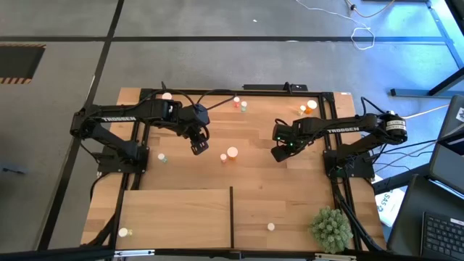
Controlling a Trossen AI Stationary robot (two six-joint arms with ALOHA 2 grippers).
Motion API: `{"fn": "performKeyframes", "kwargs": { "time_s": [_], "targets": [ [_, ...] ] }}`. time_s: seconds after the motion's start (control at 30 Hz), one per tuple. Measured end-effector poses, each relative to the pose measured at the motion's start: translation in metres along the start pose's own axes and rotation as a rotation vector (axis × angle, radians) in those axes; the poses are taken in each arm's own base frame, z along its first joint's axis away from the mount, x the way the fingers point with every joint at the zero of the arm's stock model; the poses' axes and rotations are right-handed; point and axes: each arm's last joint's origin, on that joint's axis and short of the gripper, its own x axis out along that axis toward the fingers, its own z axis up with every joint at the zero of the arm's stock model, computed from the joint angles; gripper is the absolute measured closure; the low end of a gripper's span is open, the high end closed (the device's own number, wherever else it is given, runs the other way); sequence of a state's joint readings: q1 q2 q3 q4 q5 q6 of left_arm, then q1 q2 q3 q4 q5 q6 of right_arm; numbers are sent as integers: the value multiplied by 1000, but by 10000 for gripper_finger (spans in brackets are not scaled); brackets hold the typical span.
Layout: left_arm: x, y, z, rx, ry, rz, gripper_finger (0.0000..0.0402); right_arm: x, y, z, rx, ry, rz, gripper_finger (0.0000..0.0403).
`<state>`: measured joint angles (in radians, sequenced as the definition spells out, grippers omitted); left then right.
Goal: Pick and place medicine bottles onto shelf by color
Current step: Put the right pink pill bottle on the shelf
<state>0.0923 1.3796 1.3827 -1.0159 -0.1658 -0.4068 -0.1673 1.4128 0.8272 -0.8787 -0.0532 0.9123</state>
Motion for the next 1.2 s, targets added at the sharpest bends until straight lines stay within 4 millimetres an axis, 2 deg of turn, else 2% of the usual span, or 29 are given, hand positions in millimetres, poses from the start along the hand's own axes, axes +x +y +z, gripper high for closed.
{"fn": "performKeyframes", "kwargs": {
  "time_s": [0.13, 0.4, 0.57, 0.8, 1.0, 1.2],
  "targets": [
    [0, 0, 0, 0, 0, 0, 208, 0, 0, 0, -1, -8, 0, 276],
    [0, 0, 0, 0, 0, 0, 208, -1, 1, 0, -1, -2, 8, 275],
    [0, 0, 0, 0, 0, 0, 208, -12, 8, 4, -11, 1, 44, 275],
    [0, 0, 1, 30, -12, -5, 208, -45, 25, 15, -88, -60, 114, 275],
    [-1, -5, 11, 118, -112, -40, 208, -85, 44, 25, -156, -212, 180, 275],
    [-3, -10, 23, 203, -251, -75, 207, -117, 58, 26, -229, -334, 224, 275]
  ]
}}
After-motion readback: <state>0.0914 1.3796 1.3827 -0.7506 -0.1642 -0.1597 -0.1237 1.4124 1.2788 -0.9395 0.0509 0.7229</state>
